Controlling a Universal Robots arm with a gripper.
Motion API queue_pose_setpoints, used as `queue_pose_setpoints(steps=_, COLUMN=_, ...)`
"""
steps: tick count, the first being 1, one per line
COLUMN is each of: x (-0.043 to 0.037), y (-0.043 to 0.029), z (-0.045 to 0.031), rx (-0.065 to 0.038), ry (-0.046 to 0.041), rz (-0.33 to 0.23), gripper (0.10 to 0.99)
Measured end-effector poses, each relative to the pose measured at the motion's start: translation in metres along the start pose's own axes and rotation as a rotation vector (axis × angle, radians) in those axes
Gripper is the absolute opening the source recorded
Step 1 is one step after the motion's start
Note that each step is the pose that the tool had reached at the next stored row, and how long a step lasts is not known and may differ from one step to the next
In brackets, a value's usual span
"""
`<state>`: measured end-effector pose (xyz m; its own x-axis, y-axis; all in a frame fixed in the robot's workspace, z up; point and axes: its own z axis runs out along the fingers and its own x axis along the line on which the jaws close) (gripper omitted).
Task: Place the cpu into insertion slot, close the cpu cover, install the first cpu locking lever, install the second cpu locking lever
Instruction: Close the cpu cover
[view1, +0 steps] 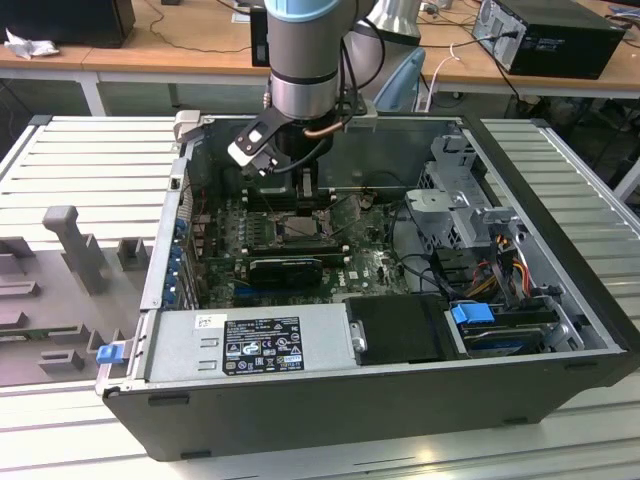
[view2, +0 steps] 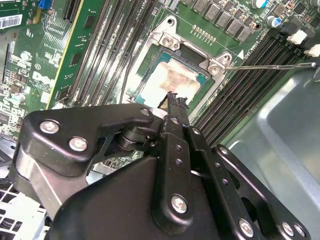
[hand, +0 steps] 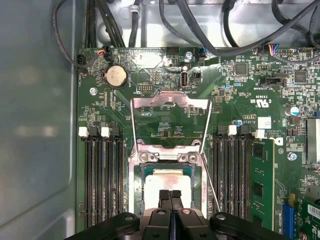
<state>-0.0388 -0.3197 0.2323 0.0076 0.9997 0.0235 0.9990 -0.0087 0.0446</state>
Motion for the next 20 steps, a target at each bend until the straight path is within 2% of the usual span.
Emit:
queue_pose_setpoints(steps=11, x=0.0001, y=0.0002, z=-0.0033, rx=0.0, ry=0.0, rz=0.0, gripper=0.106)
queue_pose_setpoints(steps=20, x=0.0003, y=0.0004, z=-0.0094, rx=0.0, ry=0.0001, rz=0.0, gripper=0.106)
